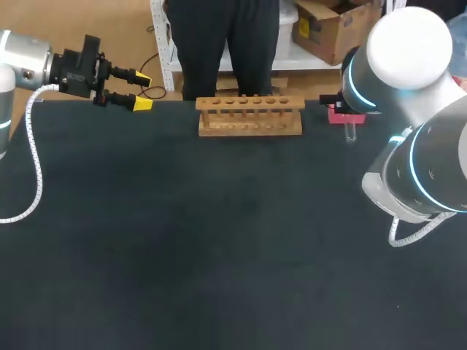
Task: Grasp the test tube, adjust it, and insert it.
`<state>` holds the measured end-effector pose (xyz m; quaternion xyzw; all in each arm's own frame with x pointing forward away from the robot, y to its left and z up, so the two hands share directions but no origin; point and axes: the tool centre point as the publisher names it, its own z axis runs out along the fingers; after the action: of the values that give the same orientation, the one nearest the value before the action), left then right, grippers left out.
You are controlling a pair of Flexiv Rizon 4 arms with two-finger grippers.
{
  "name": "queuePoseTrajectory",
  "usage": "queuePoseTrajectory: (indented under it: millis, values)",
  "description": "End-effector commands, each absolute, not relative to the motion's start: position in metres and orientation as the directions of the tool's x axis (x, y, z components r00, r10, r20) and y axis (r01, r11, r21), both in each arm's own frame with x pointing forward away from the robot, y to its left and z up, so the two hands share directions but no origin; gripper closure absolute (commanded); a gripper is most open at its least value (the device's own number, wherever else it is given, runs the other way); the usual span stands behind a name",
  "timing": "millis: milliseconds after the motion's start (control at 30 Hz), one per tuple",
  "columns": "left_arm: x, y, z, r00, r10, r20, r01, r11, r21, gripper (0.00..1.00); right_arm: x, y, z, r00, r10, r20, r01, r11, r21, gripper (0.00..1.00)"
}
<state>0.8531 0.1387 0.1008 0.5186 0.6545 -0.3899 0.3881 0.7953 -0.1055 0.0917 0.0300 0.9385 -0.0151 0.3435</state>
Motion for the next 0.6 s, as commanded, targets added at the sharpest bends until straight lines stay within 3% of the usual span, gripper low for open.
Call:
queuePoseTrajectory:
  millis: [33, 600]
  values:
    - [0.85, 0.138, 0.101, -0.159, 0.376, -0.913, 0.981, 0.165, -0.103, 0.0, 0.773, -0.087, 0.105, -0.745, 0.041, -0.665, 0.075, 0.997, -0.023, 1.0]
    - [0.85, 0.138, 0.101, -0.159, 0.376, -0.913, 0.981, 0.165, -0.103, 0.0, 0.789, -0.006, 0.102, -0.739, -0.022, -0.673, -0.034, 0.999, 0.004, 1.0]
